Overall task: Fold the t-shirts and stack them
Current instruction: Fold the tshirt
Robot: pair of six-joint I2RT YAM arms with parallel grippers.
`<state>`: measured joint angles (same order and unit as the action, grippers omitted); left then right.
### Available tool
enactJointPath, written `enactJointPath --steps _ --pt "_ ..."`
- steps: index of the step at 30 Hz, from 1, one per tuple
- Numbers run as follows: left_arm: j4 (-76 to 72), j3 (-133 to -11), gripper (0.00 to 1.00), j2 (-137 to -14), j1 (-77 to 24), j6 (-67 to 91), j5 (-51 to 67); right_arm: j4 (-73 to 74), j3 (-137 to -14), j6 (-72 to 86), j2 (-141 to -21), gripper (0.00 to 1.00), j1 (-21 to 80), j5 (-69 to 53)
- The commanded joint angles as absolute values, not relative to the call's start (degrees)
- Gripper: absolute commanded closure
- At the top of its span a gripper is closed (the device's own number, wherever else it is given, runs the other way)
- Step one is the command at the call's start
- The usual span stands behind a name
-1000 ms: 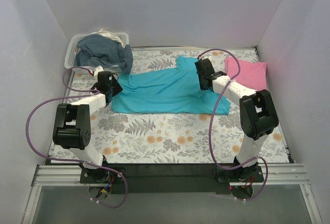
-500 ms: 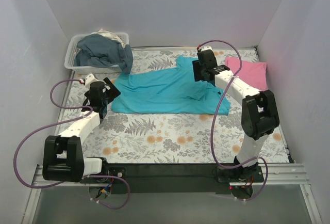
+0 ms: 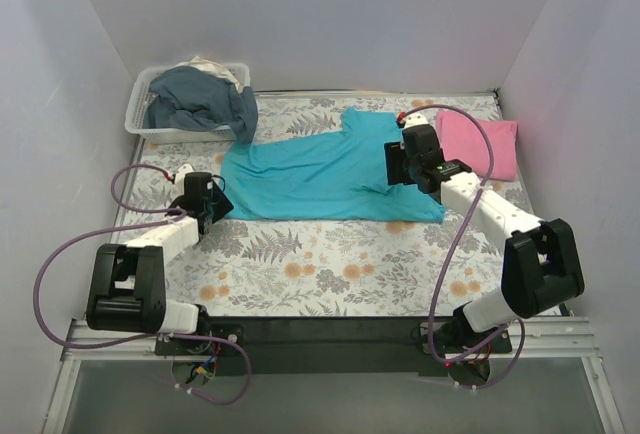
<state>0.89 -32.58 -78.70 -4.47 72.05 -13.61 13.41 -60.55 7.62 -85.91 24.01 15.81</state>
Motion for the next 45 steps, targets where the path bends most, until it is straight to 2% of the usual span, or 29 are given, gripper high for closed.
enactJointPath --steps 1,8,10,11,12,24,33,34,35,37,39,42,45 --pt "1.93 -32.70 0.48 -79.36 -4.75 72.07 -13.36 10.37 -58.54 8.53 -82.36 0.41 23.82 14.94" --pt "1.93 -33.49 0.68 -82.53 -4.75 71.63 -12.22 10.28 -56.87 8.88 -79.20 0.41 23.82 14.94" --pt "1.93 -33.23 0.80 -82.00 -4.75 71.63 -12.83 10.20 -56.52 8.70 -78.84 0.41 23.82 15.20" --pt "1.93 -33.14 0.96 -81.57 -4.75 71.80 -12.92 10.28 -56.25 8.79 -78.75 0.41 23.82 15.47" --pt "2.11 -32.87 1.00 -80.69 -4.75 71.89 -13.09 10.28 -56.08 8.79 -78.92 0.41 23.82 15.56" --pt "3.78 -30.23 1.00 -73.04 -4.75 74.44 -21.00 10.28 -54.84 8.53 -80.68 0.40 23.47 16.96" --pt "4.66 -30.50 1.00 -75.41 -4.75 74.45 -20.57 10.37 -54.58 8.35 -83.05 0.40 21.54 15.74" --pt "4.57 -30.59 0.95 -75.24 -4.83 74.27 -20.57 10.37 -54.67 8.35 -83.32 0.40 20.84 14.95" --pt "4.57 -30.67 0.61 -74.97 -4.83 74.01 -20.74 10.20 -54.75 8.44 -83.93 0.40 20.66 13.98" --pt "4.48 -31.02 0.36 -73.48 -4.75 73.74 -20.83 10.11 -55.02 8.44 -84.72 0.40 20.48 13.71" --pt "4.22 -31.99 0.19 -71.21 -5.45 73.30 -22.23 10.02 -55.46 8.44 -85.87 0.41 20.57 12.22" --pt "2.99 -34.53 0.14 -69.70 -8.51 72.78 -24.43 8.71 -55.46 9.05 -86.75 0.42 20.65 7.83" --pt "-1.65 -37.35 0.09 -72.50 -15.80 71.99 -26.89 6.86 -55.20 9.93 -88.24 0.43 20.65 3.70"
